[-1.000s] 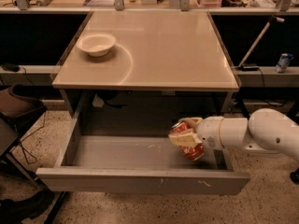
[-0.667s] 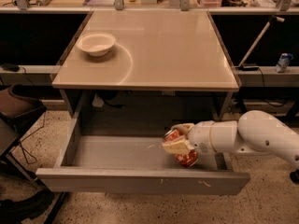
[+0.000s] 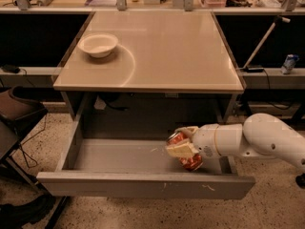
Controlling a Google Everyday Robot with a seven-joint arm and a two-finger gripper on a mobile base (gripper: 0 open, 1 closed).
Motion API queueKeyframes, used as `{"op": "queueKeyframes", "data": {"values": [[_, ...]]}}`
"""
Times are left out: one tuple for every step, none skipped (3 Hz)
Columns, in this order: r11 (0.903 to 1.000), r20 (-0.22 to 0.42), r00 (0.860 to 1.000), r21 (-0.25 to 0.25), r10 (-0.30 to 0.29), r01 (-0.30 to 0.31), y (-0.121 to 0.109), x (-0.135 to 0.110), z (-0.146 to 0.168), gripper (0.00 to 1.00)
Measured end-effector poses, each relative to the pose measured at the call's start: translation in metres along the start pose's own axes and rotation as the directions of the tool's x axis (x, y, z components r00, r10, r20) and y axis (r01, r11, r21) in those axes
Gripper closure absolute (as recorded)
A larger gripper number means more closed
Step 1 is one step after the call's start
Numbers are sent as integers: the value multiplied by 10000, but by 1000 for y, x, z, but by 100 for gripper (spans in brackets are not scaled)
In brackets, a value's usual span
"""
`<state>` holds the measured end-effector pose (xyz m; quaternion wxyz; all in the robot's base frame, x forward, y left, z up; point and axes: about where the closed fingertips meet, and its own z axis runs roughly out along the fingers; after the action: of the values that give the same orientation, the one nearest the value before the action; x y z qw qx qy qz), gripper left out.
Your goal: Place coke can into top drawer
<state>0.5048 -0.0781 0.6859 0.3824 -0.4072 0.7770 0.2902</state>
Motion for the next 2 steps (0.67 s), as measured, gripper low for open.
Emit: {"op": "queueKeyframes", "data": {"values": [[10000, 0, 10000, -1, 0, 0, 0, 0, 0, 35], [10000, 0, 10000, -1, 0, 0, 0, 0, 0, 11]]}}
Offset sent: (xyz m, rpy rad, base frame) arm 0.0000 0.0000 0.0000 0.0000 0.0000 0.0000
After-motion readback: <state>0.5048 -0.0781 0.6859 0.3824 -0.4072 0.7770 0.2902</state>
